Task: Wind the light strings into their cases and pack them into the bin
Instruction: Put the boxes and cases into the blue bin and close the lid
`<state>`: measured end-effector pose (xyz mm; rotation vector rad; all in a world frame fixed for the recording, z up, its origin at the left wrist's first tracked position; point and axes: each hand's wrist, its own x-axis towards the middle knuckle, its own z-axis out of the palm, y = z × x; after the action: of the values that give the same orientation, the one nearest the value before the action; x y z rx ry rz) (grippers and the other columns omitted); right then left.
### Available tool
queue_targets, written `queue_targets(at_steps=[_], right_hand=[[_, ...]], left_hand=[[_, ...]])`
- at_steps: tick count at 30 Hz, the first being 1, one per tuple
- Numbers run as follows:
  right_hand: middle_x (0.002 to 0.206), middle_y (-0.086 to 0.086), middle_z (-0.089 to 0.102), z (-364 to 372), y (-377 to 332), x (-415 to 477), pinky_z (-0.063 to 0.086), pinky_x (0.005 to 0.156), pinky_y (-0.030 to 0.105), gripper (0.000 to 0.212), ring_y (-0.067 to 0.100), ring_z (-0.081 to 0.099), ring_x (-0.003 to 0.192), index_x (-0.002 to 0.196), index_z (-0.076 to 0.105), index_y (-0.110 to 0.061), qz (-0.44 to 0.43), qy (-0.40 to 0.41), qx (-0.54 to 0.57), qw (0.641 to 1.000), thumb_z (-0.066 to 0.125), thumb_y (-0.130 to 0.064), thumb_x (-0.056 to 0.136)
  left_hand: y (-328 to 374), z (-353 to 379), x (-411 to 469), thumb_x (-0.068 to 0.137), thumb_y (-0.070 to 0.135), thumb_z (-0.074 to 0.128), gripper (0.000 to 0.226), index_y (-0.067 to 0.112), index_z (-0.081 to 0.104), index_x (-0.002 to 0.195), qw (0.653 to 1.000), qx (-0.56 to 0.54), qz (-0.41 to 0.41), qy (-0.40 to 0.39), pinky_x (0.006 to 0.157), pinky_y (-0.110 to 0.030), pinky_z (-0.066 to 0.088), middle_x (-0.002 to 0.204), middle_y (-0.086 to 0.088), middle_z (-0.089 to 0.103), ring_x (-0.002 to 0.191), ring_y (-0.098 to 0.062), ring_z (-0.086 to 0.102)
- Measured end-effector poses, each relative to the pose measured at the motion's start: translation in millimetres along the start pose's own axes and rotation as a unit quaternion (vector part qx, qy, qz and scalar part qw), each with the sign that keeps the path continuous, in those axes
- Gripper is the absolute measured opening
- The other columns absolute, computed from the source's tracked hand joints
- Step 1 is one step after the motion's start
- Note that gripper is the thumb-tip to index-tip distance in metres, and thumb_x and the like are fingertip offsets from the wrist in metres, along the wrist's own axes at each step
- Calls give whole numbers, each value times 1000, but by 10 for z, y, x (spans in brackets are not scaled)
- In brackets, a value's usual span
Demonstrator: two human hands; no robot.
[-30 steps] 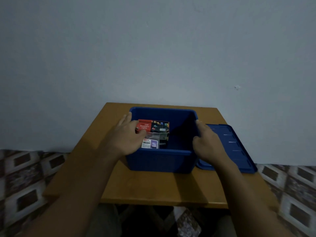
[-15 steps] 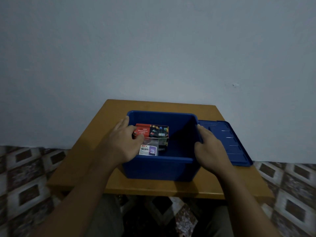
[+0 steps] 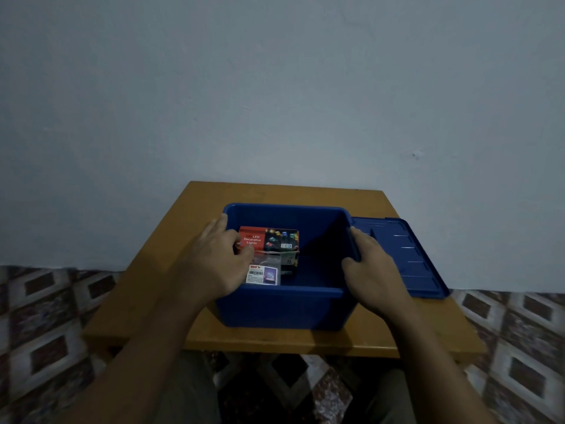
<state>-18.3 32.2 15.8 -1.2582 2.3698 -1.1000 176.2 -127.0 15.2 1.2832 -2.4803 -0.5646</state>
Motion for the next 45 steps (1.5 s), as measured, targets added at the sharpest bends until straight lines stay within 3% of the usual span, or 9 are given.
queue_targets(at_steps=[5, 10, 15, 19, 24, 29, 32, 35, 45], right_hand=[[141, -6, 50, -60, 17, 22, 45, 104, 42, 48, 17, 50, 124, 148, 40, -28, 39, -10, 94, 995, 46, -21, 101], [137, -6, 57, -326, 255, 28, 43, 93, 30, 38, 11, 53, 117, 140, 53, -21, 84, 67, 150, 983, 50, -27, 103], [97, -1, 68, -733, 615, 36, 50, 63, 32, 26, 18, 62, 80, 121, 65, -13, 140, 146, 165, 965, 52, -14, 99], [94, 3, 71, -963, 969, 100, 58, 73, 51, 26, 32, 68, 87, 117, 69, -12, 183, 185, 154, 953, 53, -12, 96], [92, 1, 69, -1018, 1400, 184, 56, 70, 42, 27, 26, 66, 83, 113, 70, -9, 220, 185, 88, 954, 50, -8, 94], [97, 9, 72, -913, 1735, 215, 56, 74, 36, 23, 23, 65, 85, 106, 73, -6, 253, 154, 3, 955, 55, -11, 93], [81, 7, 71, -835, 1839, 212, 59, 73, 40, 16, 24, 66, 77, 85, 70, -10, 275, 137, -14, 951, 58, -18, 93], [70, 6, 68, -762, 1903, 231, 58, 67, 40, 25, 24, 64, 67, 70, 66, -13, 281, 136, -38, 949, 57, -20, 92], [60, 6, 61, -750, 1848, 220, 47, 53, 30, 31, 21, 58, 56, 63, 59, -8, 290, 140, 15, 947, 62, -18, 92]], left_hand=[[203, -88, 81, 98, 42, 48, 30, 19, 62, 110, 999, 36, 11, 28, 96, -43, 48, 125, 0, 54, 115, -19, 48], [803, -120, 116, 100, 40, 45, 34, 17, 58, 121, 994, -12, 100, 41, 96, -38, 45, 125, 5, 53, 117, -16, 48], [1537, 59, 214, 101, 40, 44, 34, 17, 57, 123, 984, -45, 172, 9, 90, -29, 40, 129, 4, 51, 120, -14, 46], [2029, 347, 297, 101, 34, 45, 31, 11, 59, 117, 975, -58, 211, -36, 77, -28, 46, 118, 2, 54, 99, -13, 54], [2508, 762, 267, 99, 28, 48, 25, 9, 60, 111, 959, -136, 183, -168, 63, -36, 49, 100, -10, 67, 73, -18, 58], [2630, 1309, 261, 93, 16, 45, 14, 8, 53, 101, 963, -118, 111, -216, 90, -47, 52, 120, -18, 58, 113, -35, 56], [2594, 1569, 273, 95, 19, 49, 46, 10, 41, 139, 966, -23, 53, -251, 116, -55, 29, 160, -18, 20, 146, -41, 17], [2518, 1763, 260, 97, 20, 50, 72, 11, 12, 157, 960, 16, 14, -281, 121, -60, 11, 165, -18, -8, 150, -45, -8], [2447, 1857, 193, 95, 31, 51, 68, 10, 21, 152, 970, 10, 29, -240, 119, -58, 14, 161, -18, 16, 148, -42, 7]])
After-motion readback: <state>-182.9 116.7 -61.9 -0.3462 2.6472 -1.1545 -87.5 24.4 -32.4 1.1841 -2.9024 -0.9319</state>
